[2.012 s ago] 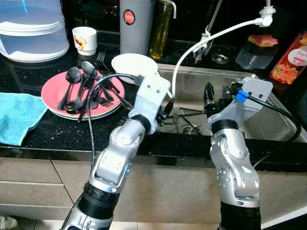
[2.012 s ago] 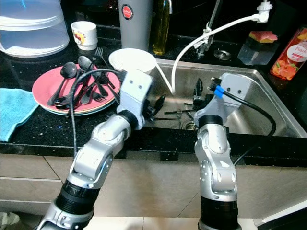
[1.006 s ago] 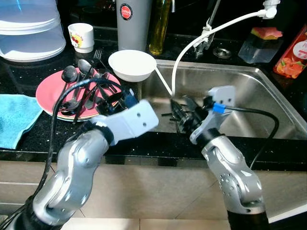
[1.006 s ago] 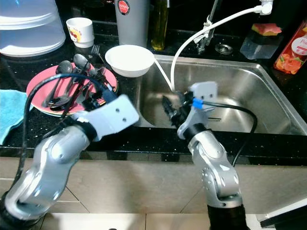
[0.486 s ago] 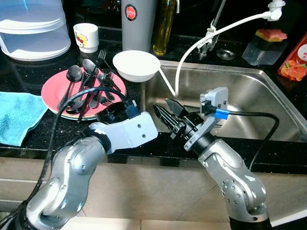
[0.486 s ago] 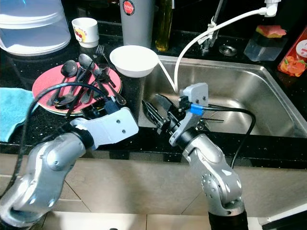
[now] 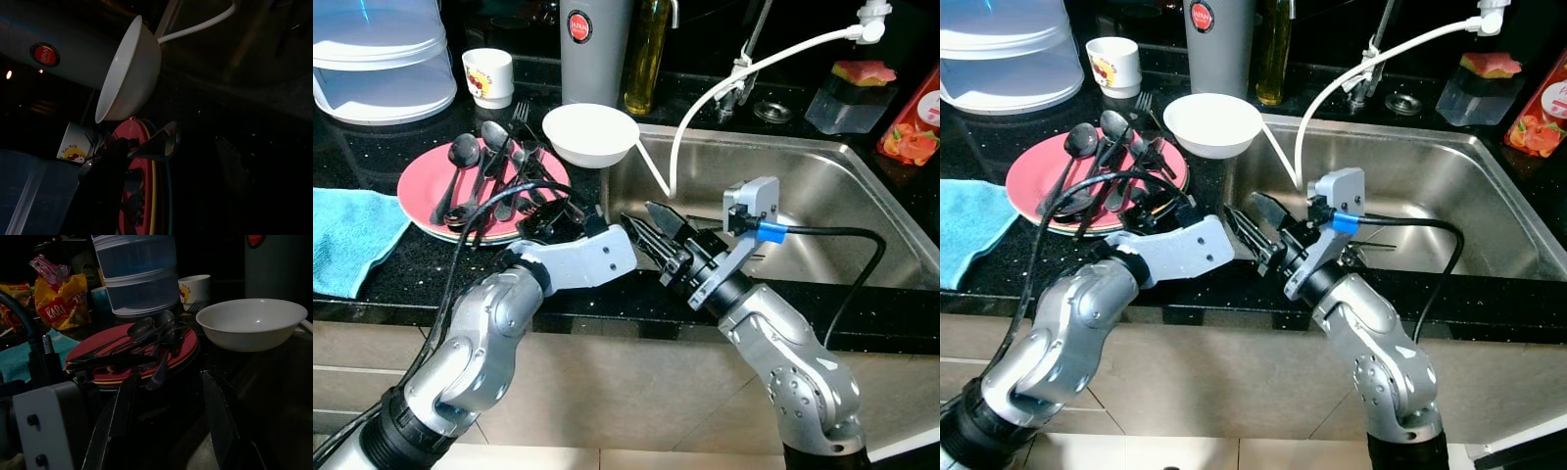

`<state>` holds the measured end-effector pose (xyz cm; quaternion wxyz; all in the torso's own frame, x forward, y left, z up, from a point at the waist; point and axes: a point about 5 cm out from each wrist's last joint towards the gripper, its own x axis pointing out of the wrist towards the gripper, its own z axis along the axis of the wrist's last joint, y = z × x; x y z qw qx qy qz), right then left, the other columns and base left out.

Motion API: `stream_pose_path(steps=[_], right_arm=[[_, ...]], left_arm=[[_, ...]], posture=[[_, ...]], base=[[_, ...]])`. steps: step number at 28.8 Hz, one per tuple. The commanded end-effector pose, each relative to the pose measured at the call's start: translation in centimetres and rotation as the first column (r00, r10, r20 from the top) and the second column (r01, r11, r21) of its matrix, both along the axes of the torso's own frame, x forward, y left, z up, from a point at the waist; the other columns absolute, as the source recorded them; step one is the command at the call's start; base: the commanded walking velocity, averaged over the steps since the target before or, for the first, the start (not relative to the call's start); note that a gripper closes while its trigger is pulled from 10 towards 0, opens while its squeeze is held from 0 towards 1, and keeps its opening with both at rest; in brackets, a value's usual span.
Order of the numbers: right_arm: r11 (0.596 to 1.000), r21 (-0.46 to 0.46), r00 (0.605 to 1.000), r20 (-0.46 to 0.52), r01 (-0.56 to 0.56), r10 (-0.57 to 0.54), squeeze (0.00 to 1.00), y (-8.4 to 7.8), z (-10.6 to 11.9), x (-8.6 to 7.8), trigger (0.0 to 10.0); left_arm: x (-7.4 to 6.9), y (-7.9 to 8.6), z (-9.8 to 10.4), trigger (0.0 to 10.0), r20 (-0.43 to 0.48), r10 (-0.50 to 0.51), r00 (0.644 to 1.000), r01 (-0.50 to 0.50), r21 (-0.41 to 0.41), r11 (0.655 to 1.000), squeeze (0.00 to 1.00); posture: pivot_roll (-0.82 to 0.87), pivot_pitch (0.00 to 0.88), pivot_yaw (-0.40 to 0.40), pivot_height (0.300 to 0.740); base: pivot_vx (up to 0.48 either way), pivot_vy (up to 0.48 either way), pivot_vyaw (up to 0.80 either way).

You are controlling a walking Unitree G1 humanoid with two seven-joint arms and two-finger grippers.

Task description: Kitchen organization

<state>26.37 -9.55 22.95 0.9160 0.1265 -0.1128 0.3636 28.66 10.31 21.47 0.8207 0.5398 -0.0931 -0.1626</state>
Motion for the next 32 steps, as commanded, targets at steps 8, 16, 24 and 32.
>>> stream_pose_path(steps=[8,16,24,32], right_arm=[[1.0,0.009,1.0,-0.011,-0.019,0.019,0.0,0.0,0.2,-0.3,10.0],[1.0,0.011,1.0,-0.013,-0.021,0.021,0.0,0.0,0.2,-0.2,10.0],[1.0,0.014,1.0,-0.015,-0.02,0.021,0.0,0.0,0.3,-0.2,10.0],[1.0,0.016,1.0,-0.016,-0.017,0.017,0.0,-0.1,0.3,-0.2,10.0]], left_arm=[[0.2,-0.6,-0.4,0.0,0.021,0.0,1.0,0.0,-0.02,1.0,0.0],[0.2,-0.4,-0.1,0.0,0.058,0.009,0.998,-0.007,-0.041,0.999,0.0],[0.3,-0.9,2.6,10.0,0.221,0.024,0.975,0.008,-0.139,0.99,0.0],[0.0,-1.1,5.0,10.0,0.284,0.063,0.957,0.039,-0.339,0.94,0.0]], posture=[[0.2,0.058,-0.082,0.74],[0.19,0.06,-0.088,0.74],[0.19,0.063,-0.09,0.74],[0.19,0.064,-0.091,0.74]], base=[[0.0,0.0,0.0],[0.0,0.0,0.0],[0.0,0.0,0.0],[0.0,0.0,0.0]])
